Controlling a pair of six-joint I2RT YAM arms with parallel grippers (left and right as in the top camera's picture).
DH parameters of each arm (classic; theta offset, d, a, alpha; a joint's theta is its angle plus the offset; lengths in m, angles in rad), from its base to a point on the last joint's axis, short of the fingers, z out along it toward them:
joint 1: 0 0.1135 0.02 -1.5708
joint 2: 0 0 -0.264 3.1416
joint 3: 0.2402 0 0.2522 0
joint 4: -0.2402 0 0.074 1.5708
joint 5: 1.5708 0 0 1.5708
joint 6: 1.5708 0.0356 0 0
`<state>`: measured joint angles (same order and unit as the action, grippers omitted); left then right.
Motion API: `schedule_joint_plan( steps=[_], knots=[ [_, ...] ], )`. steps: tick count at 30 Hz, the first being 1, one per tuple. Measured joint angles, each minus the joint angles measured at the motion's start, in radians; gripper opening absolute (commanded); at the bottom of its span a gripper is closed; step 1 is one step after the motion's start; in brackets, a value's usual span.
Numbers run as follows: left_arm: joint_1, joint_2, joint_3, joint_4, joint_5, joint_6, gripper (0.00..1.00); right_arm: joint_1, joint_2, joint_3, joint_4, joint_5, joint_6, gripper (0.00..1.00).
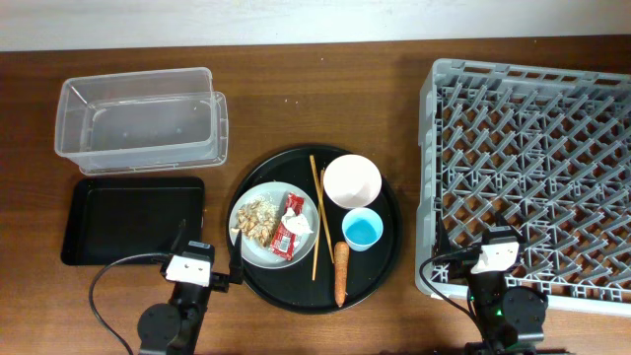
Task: Sort waste into correct bins and load items into the dishwasher rack
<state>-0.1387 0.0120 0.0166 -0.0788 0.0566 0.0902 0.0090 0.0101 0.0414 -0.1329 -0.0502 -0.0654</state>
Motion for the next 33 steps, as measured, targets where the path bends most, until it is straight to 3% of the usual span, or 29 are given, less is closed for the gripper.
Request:
schedule_joint_plan(
  steps=[28, 33],
  knots=[
    [0.0, 0.0, 0.0, -0.005, -0.005, -0.026, 0.99, 0.0, 0.0, 0.0, 0.0, -0.003, 0.021, 0.98],
    [0.0, 0.164, 0.136, -0.147, -0.015, -0.088, 0.99, 0.0, 0.179, 0.148, -0.125, -0.004, 0.039, 0.98]
  ],
)
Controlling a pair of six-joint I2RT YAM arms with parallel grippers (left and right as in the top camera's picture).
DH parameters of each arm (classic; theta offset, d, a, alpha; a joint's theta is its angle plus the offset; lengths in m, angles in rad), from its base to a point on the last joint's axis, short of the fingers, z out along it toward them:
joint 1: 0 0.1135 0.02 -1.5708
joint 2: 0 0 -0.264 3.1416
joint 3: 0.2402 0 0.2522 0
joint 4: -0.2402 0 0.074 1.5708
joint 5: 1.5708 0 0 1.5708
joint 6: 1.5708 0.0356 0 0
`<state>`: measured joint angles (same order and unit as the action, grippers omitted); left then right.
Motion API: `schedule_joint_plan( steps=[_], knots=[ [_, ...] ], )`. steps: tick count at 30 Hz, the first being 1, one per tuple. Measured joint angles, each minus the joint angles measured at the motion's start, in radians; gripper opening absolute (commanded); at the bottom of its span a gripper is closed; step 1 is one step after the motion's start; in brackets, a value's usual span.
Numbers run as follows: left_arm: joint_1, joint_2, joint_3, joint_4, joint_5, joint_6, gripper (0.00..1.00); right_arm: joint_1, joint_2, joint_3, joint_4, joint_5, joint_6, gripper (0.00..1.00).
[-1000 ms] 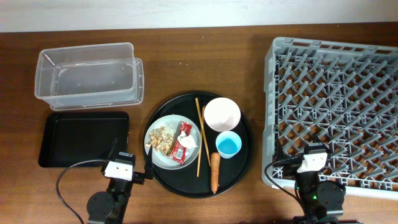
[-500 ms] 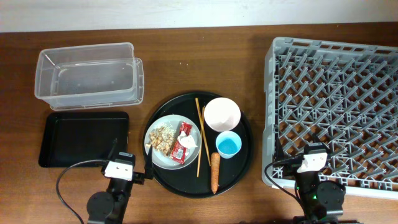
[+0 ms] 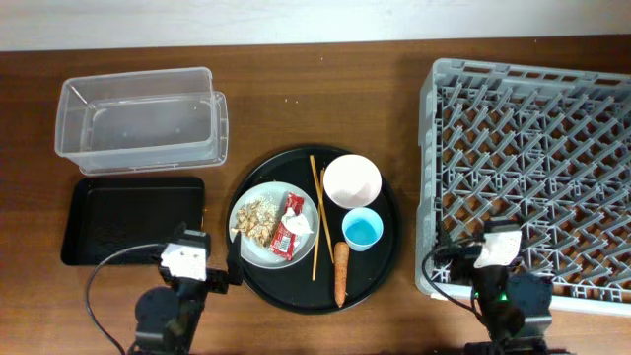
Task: Sort waste into correct bins and load items into the dishwasher rack
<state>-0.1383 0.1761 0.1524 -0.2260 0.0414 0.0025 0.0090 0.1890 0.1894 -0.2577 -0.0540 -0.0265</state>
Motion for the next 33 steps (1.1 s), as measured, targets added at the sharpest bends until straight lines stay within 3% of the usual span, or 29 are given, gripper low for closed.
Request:
schedule_joint_plan(
  steps=[5, 10, 12, 16, 21, 24, 28, 32, 33],
  knots=[
    [0.0, 0.37, 0.377, -0.24, -0.013, -0.007, 0.99, 0.0, 0.386, 0.402, -0.29, -0.008, -0.001, 0.98],
    [-0.001, 0.712, 0.754, -0.644, 0.024, -0.007, 0.99, 0.0, 0.625, 0.68, -0.566, -0.011, 0.0, 0.98],
    [-0.001, 0.739, 0.783, -0.638, 0.033, -0.007, 0.99, 0.0, 0.643, 0.696, -0.595, -0.011, 0.0, 0.98],
    [-0.013, 0.836, 0.796, -0.441, 0.111, -0.038, 0.99, 0.0, 0.644, 0.697, -0.608, -0.011, 0.001, 0.98],
    [-0.2, 1.284, 0.8, -0.426, 0.108, -0.06, 0.99, 0.0, 0.649, 0.698, -0.607, -0.011, 0.0, 0.98],
    [-0.267, 1.411, 0.8, -0.393, 0.093, -0.061, 0.92, 0.0, 0.69, 0.699, -0.614, -0.011, 0.0, 0.98],
    [-0.331, 1.421, 0.8, -0.33, 0.051, -0.064, 0.91, 0.0, 0.721, 0.7, -0.618, -0.011, 0.0, 0.98],
    [-0.402, 1.44, 0.8, -0.304, 0.013, -0.068, 0.74, 0.0, 0.721, 0.7, -0.618, -0.011, 0.001, 0.98],
    [-0.409, 1.453, 0.8, -0.3, 0.002, -0.071, 0.6, 0.0, 0.721, 0.7, -0.618, -0.011, 0.0, 0.98]
  ],
)
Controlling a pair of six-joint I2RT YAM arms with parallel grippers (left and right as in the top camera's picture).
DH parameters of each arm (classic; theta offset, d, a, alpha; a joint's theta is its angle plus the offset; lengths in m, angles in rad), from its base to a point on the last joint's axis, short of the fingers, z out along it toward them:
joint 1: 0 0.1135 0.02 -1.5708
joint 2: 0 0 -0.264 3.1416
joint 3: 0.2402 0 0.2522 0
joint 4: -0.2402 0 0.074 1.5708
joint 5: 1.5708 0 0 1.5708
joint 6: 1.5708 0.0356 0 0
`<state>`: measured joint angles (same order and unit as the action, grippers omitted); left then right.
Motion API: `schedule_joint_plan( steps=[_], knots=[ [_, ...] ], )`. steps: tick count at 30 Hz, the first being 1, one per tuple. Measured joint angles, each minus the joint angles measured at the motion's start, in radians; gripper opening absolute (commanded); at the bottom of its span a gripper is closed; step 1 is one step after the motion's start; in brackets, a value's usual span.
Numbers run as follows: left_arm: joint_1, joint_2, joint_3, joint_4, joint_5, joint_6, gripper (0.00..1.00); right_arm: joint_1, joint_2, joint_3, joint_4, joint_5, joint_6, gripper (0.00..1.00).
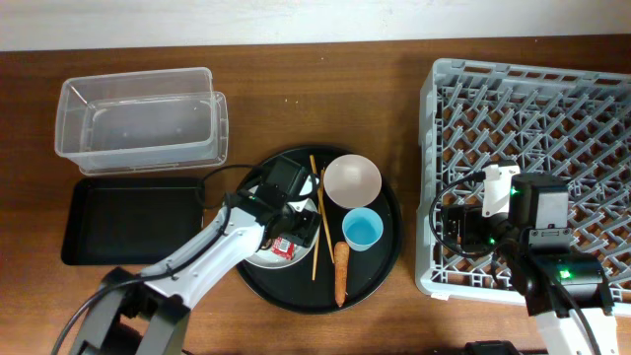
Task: Sort waste into correct bins and load items into the dishwasher rack
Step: 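Grasp the red wrapper and tissue from the plate with the left gripper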
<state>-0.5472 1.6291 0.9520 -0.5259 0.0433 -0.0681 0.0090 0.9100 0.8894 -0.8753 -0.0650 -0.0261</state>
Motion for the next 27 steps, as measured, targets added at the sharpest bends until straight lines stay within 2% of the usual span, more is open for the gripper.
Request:
schedule_joint_plan(
  steps=[2, 5, 9, 10, 11, 12, 14, 16, 18, 19, 22, 24, 27],
  knots=[
    [-0.002, 0.041, 0.0, 0.007, -0.014, -0.001, 0.39, 0.0, 0.0, 0.0, 0.0, 0.0, 0.0, 0.98],
    [-0.002, 0.055, 0.0, 0.019, -0.018, -0.003, 0.25, 0.0, 0.0, 0.0, 0.0, 0.0, 0.0, 0.98],
    [-0.002, 0.055, 0.002, 0.014, -0.025, -0.004, 0.22, 0.0, 0.0, 0.0, 0.0, 0.0, 0.0, 0.98],
    [-0.002, 0.055, 0.01, 0.011, -0.04, -0.004, 0.17, 0.0, 0.0, 0.0, 0.0, 0.0, 0.0, 0.98],
    [-0.002, 0.055, 0.015, 0.011, -0.051, -0.004, 0.03, 0.0, 0.0, 0.0, 0.0, 0.0, 0.0, 0.98],
    [-0.002, 0.055, 0.016, 0.009, -0.055, -0.004, 0.0, 0.0, 0.0, 0.0, 0.0, 0.0, 0.0, 0.98],
    [-0.002, 0.055, 0.018, -0.008, -0.061, -0.004, 0.0, 0.0, 0.0, 0.0, 0.0, 0.0, 0.0, 0.98],
    [-0.002, 0.027, 0.055, -0.072, -0.135, -0.004, 0.0, 0.0, 0.0, 0.0, 0.0, 0.0, 0.0, 0.98],
    [0.022, -0.074, 0.121, -0.099, -0.19, -0.004, 0.0, 0.0, 0.0, 0.001, 0.0, 0.0, 0.0, 0.98],
    [0.075, -0.144, 0.15, -0.089, -0.196, -0.004, 0.0, 0.0, 0.0, 0.001, 0.0, 0.0, 0.0, 0.98],
    [0.301, -0.262, 0.195, 0.016, -0.228, -0.003, 0.0, 0.0, 0.0, 0.001, -0.001, 0.0, 0.0, 0.98],
    [0.463, -0.229, 0.19, 0.163, -0.229, -0.001, 0.0, 0.0, 0.001, 0.002, -0.002, 0.0, 0.0, 0.98],
    [0.581, -0.134, 0.191, 0.359, -0.236, 0.0, 0.0, 0.0, 0.003, 0.003, -0.003, 0.0, 0.0, 0.98]
  ],
)
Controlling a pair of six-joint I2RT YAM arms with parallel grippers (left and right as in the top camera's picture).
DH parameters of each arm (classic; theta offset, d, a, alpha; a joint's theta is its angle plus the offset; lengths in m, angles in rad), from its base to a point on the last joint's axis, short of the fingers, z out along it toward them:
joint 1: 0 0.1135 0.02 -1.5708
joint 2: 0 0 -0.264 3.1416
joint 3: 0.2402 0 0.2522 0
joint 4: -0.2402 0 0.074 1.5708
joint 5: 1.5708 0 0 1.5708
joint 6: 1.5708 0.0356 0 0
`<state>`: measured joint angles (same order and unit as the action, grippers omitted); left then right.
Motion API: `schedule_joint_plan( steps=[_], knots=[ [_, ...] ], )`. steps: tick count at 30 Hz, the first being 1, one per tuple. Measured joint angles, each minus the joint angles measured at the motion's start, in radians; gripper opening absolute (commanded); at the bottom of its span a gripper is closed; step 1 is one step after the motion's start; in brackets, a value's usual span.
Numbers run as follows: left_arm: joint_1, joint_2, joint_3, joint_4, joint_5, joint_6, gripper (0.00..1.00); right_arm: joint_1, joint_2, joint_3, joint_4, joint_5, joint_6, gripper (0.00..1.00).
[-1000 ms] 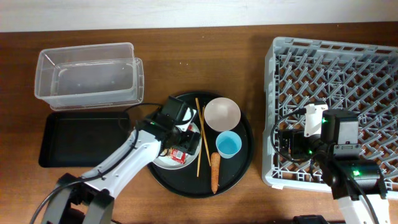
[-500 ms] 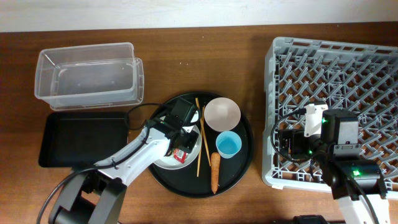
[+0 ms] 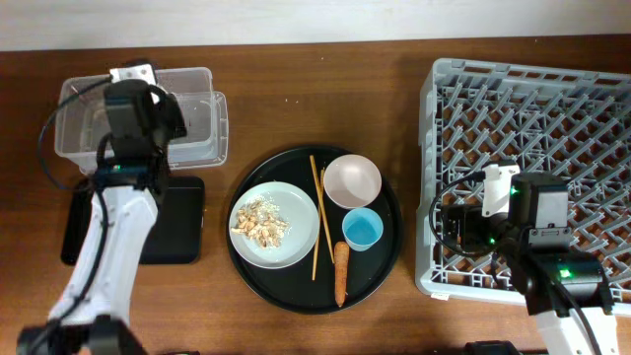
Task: Sort waste into correct bins and load items into the dishwasher rack
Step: 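Grasp the red wrapper and tissue from the plate with the left gripper, then drop the wrapper and tissue into the clear plastic bin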
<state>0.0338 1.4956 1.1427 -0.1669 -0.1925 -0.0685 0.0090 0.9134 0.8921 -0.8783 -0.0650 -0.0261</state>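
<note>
A round black tray (image 3: 390, 258) holds a pale plate (image 3: 291, 242) with food scraps (image 3: 260, 221), two chopsticks (image 3: 316, 212), a white bowl (image 3: 352, 180), a blue cup (image 3: 362, 230) and a carrot (image 3: 341, 272). No red wrapper shows on the plate. My left gripper (image 3: 132, 95) hangs over the clear plastic bin (image 3: 197, 130) at the upper left, its fingers hidden under the wrist. My right gripper (image 3: 452, 225) hovers over the left edge of the grey dishwasher rack (image 3: 552, 108); its fingers are too dark to read.
A flat black rectangular tray (image 3: 179, 225) lies below the clear bin, partly under my left arm. The rack fills the right side of the table. Bare wood lies between the round tray and the rack.
My left gripper was on the plate at the red wrapper; now it is over the clear bin, and the wrapper is gone from the plate. The right arm has not moved.
Both arms first sat folded at the table's front edge, with the red wrapper on the plate. Then the left gripper was down on the wrapper and the right arm stood over the rack. Now the left gripper is over the clear bin and the plate holds only scraps.
</note>
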Motion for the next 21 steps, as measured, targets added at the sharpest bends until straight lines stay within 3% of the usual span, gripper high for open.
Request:
schedule_joint_plan(
  steps=[3, 4, 6, 9, 11, 14, 16, 19, 21],
  knots=[
    [0.026, 0.2, 0.002, 0.217, 0.001, 0.0, 0.0, 0.0, -0.001, 0.0, 0.002, 0.0, 0.0, 0.98],
    [0.027, 0.261, 0.0, 0.271, 0.001, 0.0, 0.11, 0.0, 0.0, 0.0, 0.003, 0.0, 0.0, 0.98],
    [0.028, 0.344, 0.0, 0.294, 0.001, 0.003, 0.43, 0.0, 0.0, 0.001, 0.003, 0.0, 0.0, 0.98],
    [0.029, 0.35, 0.002, 0.291, 0.002, 0.004, 0.55, 0.0, 0.0, 0.001, 0.003, 0.0, 0.0, 0.98],
    [0.029, 0.28, 0.013, 0.173, 0.048, 0.008, 0.59, 0.0, 0.0, 0.002, 0.002, 0.0, 0.0, 0.98],
    [0.029, 0.089, 0.05, -0.278, 0.231, 0.008, 0.66, 0.0, 0.0, 0.003, 0.006, 0.0, 0.0, 0.98],
    [-0.017, 0.037, 0.051, -0.484, 0.37, 0.007, 0.72, 0.0, 0.0, 0.004, 0.002, 0.0, 0.0, 0.98],
    [-0.216, 0.037, 0.05, -0.528, 0.428, 0.008, 0.73, -0.002, 0.0, 0.004, -0.01, 0.012, 0.023, 0.98],
    [-0.385, 0.037, 0.05, -0.528, 0.447, 0.022, 0.73, -0.061, 0.0, 0.004, -0.056, 0.105, 0.142, 0.98]
  ],
)
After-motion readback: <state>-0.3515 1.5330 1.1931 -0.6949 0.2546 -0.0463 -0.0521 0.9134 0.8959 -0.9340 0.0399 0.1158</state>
